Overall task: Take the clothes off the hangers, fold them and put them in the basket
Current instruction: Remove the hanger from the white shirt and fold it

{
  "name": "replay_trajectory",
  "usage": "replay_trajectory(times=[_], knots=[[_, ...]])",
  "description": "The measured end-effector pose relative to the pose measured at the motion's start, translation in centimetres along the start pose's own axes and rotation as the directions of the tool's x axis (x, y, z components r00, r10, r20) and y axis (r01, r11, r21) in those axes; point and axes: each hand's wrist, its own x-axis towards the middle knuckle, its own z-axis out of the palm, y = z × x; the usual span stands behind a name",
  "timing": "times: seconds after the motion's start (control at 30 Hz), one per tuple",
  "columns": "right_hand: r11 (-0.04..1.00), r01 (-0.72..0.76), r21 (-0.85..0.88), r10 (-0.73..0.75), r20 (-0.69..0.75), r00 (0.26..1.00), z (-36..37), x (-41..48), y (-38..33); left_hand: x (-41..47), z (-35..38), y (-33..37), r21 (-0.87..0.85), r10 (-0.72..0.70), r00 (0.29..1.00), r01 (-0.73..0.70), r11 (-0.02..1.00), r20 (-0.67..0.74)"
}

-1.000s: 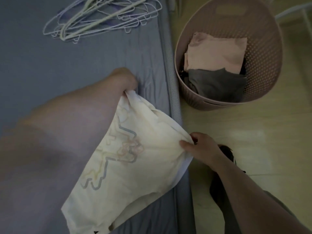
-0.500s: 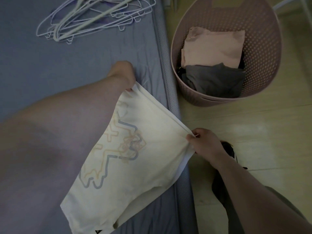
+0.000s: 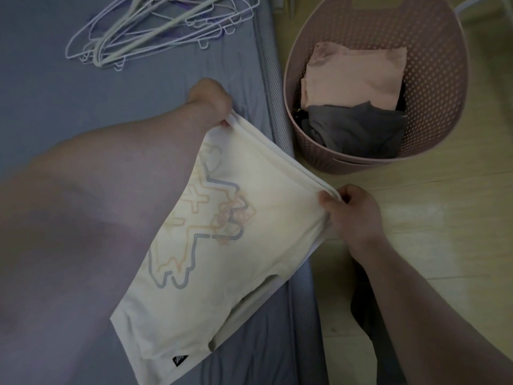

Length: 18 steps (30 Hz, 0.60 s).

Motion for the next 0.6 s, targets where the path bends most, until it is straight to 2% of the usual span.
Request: replay_trajectory(times=[0.17, 0.23, 0.3, 0.37, 0.43, 0.53, 0.6], knots=[[0.997, 0.059, 0.039, -0.058, -0.017, 0.998, -0.3, 0.1, -0.9, 0.6, 0.6, 0.9, -0.051, -0.007, 0.998, 0.010, 0.999, 0.056], [0.989, 0.150, -0.006, -0.149, 0.063, 0.987, -0.2, -0.9, -1.6, 0.4, 0.3, 0.5, -0.059, -0.055, 0.996, 0.060, 0.996, 0.071], [0.956, 0.287, -0.063, -0.271, 0.185, 0.945, 0.5, -2.7, -2.8, 0.1, -1.0, -0.1, -0.039, -0.067, 0.996, 0.070, 0.997, 0.066], [0.863, 0.491, -0.117, -0.434, 0.326, 0.840, 2.3, -5.3, -4.4, -0.2, -3.0, -1.3, -0.039, -0.071, 0.991, 0.076, 0.996, 0.116], [0.738, 0.659, -0.144, -0.516, 0.509, 0.689, 5.2, -8.7, -5.8, -0.7, -5.5, -3.3, -0.073, -0.109, 0.985, 0.120, 0.990, 0.136], [0.596, 0.784, -0.171, -0.468, 0.719, 0.513, 10.9, -14.1, -6.6, -2.0, -10.0, -8.2, -0.146, -0.226, 0.962, 0.248, 0.958, 0.154], [0.543, 0.820, -0.180, -0.408, 0.797, 0.446, 14.6, -16.9, -6.4, -3.2, -12.7, -12.1, -0.186, -0.291, 0.938, 0.325, 0.927, 0.187]])
